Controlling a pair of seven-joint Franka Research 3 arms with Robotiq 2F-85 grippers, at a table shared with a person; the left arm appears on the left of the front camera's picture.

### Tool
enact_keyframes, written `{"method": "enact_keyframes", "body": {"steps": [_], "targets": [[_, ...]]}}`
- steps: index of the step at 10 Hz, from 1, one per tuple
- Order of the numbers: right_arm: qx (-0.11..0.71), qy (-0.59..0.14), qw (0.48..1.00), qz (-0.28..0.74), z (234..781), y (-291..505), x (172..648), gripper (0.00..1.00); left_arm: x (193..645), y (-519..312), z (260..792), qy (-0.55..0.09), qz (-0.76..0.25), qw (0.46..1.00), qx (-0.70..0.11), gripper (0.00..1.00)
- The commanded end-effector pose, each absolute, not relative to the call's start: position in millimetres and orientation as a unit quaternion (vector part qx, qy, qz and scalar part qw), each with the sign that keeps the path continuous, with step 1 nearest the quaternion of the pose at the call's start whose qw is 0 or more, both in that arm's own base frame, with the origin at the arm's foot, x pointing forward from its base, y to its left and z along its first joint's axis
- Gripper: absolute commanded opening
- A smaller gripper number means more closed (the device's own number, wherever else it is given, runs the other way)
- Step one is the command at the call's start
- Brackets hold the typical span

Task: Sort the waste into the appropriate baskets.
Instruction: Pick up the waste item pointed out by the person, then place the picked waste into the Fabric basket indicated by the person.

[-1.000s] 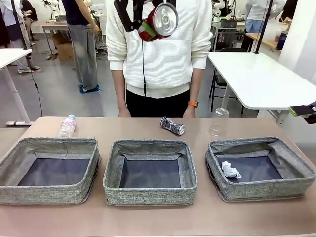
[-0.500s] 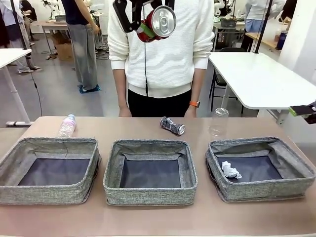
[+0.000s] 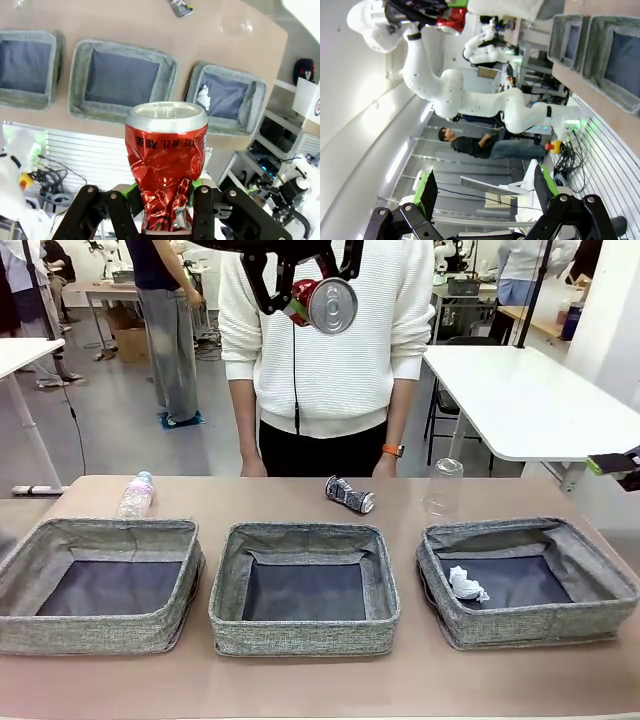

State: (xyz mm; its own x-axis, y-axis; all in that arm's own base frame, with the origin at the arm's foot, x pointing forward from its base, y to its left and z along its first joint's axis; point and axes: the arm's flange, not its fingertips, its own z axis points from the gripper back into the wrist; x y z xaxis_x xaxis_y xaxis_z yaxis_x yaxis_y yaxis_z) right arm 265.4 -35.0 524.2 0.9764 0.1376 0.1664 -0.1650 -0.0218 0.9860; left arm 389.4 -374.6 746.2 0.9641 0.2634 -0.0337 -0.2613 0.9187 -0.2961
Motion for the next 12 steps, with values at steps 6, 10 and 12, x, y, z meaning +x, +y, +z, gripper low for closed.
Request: {"method": "enact_keyframes", "body": {"steps": [6, 10, 12], "targets": [[0.713, -0.008, 0.693, 0.103, 531.8, -33.3, 267.1, 1.00, 387.7, -369.7, 750.7, 0.012, 0.140, 0.978, -0.155, 0.27], [0.713, -0.008, 0.693, 0.103, 531.8, -33.3, 267.1, 1.00, 387.7, -369.7, 750.7, 0.012, 0.140, 0.978, -0.155, 0.27], [0.713, -0.008, 0.693, 0.103, 531.8, -33.3, 267.1, 1.00, 387.7, -369.7, 750.7, 0.012, 0.140, 0.978, -0.155, 0.27]]}}
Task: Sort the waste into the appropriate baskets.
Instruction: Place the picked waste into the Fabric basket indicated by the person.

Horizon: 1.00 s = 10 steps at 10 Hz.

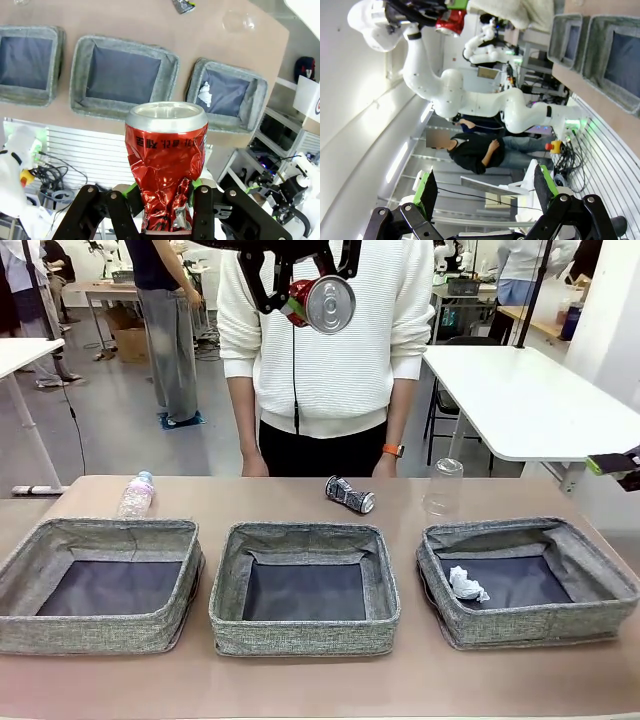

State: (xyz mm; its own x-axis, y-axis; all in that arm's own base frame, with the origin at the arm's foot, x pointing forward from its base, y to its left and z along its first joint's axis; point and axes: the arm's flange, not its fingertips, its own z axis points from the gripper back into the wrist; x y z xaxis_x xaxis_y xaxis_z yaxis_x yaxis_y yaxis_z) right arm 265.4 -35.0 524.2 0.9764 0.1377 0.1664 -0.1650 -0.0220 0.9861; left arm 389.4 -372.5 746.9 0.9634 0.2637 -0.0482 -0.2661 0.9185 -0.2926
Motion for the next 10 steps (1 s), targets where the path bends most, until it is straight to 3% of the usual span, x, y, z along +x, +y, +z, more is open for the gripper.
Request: {"method": "enact_keyframes", "body": {"steps": [1, 10], "targets": [[0.713, -0.008, 0.693, 0.103, 531.8, -33.3, 267.1, 1.00, 387.7, -369.7, 750.7, 0.012, 0.140, 0.978, -0.155, 0.27], [0.713, -0.008, 0.693, 0.103, 531.8, -33.3, 267.1, 1.00, 387.7, -369.7, 750.7, 0.012, 0.140, 0.978, -0.155, 0.27]]}}
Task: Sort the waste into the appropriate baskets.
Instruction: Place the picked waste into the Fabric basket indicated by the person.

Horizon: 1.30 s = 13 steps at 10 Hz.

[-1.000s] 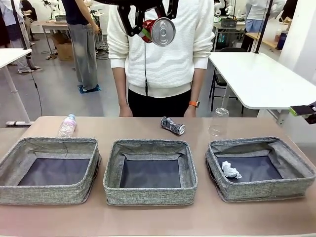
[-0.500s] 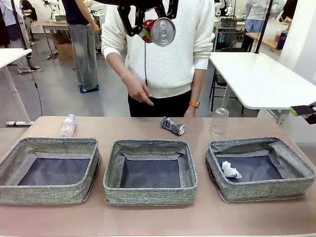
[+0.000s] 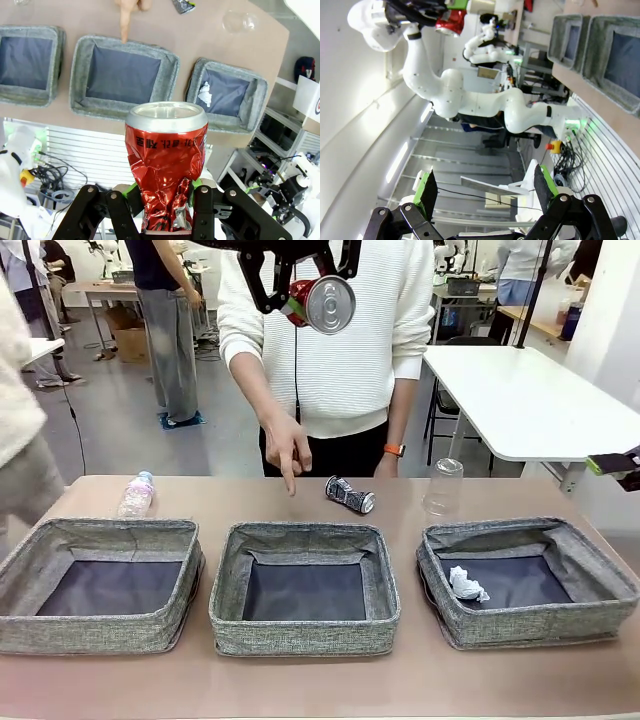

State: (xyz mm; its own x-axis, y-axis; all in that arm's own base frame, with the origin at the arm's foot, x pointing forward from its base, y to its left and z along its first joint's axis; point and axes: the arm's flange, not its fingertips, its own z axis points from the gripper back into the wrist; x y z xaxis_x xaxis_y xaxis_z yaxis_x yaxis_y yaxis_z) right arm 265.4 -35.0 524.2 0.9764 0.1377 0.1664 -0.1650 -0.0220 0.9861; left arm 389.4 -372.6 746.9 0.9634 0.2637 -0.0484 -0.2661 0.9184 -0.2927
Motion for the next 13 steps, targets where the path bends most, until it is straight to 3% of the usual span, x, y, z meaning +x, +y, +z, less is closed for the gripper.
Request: {"method": "enact_keyframes", "body": {"steps": [1, 6, 9, 11, 13], "targets": [[0.713, -0.008, 0.693, 0.103, 531.8, -33.3, 267.1, 1.00, 387.7, -369.7, 750.7, 0.012, 0.140, 0.978, -0.155, 0.27], [0.713, -0.008, 0.693, 0.103, 531.8, -33.3, 267.1, 1.00, 389.4, -372.6, 746.9, 0.004, 0.135, 0.979, -0.150, 0.27], [0.713, -0.008, 0.693, 0.103, 531.8, -33.3, 267.1, 1.00, 367.2, -394.0, 620.7, -0.086, 0.004, 0.995, -0.055, 0.27], [0.713, -0.008, 0.693, 0.103, 531.8, -33.3, 267.1, 1.00, 365.2, -413.9, 541.0, -0.082, -0.017, 0.995, -0.056, 0.27], [0.713, -0.008, 0.693, 0.103, 531.8, -33.3, 267.1, 1.00, 365.9, -425.5, 506.3, -0.075, -0.025, 0.996, -0.038, 0.27]]}}
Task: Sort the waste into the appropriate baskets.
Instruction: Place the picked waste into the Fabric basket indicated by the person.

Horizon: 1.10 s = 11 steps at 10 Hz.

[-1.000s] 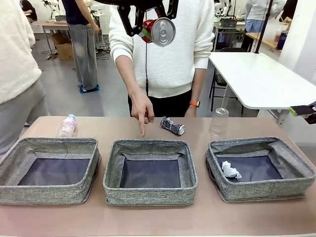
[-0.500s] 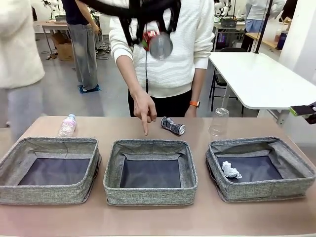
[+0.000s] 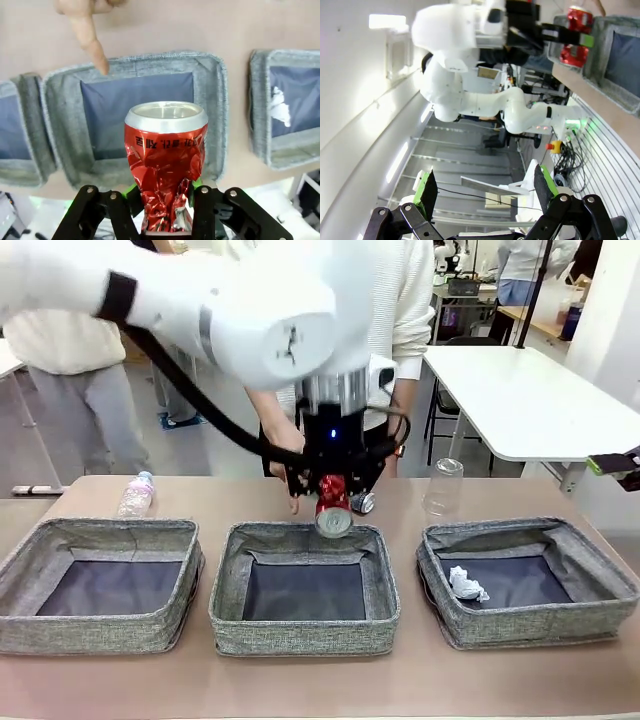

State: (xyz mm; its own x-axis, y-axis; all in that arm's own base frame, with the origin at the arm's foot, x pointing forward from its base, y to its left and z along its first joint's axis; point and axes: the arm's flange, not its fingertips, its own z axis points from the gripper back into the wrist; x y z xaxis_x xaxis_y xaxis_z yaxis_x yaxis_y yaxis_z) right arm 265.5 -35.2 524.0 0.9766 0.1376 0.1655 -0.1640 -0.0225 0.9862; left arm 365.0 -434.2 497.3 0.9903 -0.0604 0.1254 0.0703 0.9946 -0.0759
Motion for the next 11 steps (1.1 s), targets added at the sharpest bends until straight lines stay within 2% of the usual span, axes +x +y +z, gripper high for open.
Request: {"method": "enact_keyframes", "body": {"steps": [1, 7, 8, 9, 10, 11], "targets": [[0.713, -0.008, 0.693, 0.103, 531.8, -33.3, 267.1, 1.00, 369.2, -425.9, 500.6, -0.079, -0.005, 0.997, -0.023, 0.27], [0.713, -0.008, 0.693, 0.103, 531.8, -33.3, 267.1, 1.00, 368.9, -422.6, 486.1, -0.061, 0.006, 0.998, 0.008, 0.27], [0.713, -0.008, 0.693, 0.103, 531.8, -33.3, 267.1, 1.00, 370.1, -420.4, 485.7, -0.062, 0.004, 0.998, 0.018, 0.85], [0.713, -0.008, 0.693, 0.103, 531.8, -33.3, 267.1, 1.00, 370.9, -420.2, 485.8, -0.063, 0.005, 0.998, 0.018, 0.85], [0.713, -0.008, 0.693, 0.103, 531.8, -33.3, 267.1, 1.00, 372.0, -420.7, 486.0, -0.064, 0.008, 0.998, 0.019, 1.00], [0.713, -0.008, 0.693, 0.103, 531.8, -33.3, 267.1, 1.00, 372.5, -420.8, 486.1, -0.064, 0.009, 0.998, 0.015, 0.89]]}}
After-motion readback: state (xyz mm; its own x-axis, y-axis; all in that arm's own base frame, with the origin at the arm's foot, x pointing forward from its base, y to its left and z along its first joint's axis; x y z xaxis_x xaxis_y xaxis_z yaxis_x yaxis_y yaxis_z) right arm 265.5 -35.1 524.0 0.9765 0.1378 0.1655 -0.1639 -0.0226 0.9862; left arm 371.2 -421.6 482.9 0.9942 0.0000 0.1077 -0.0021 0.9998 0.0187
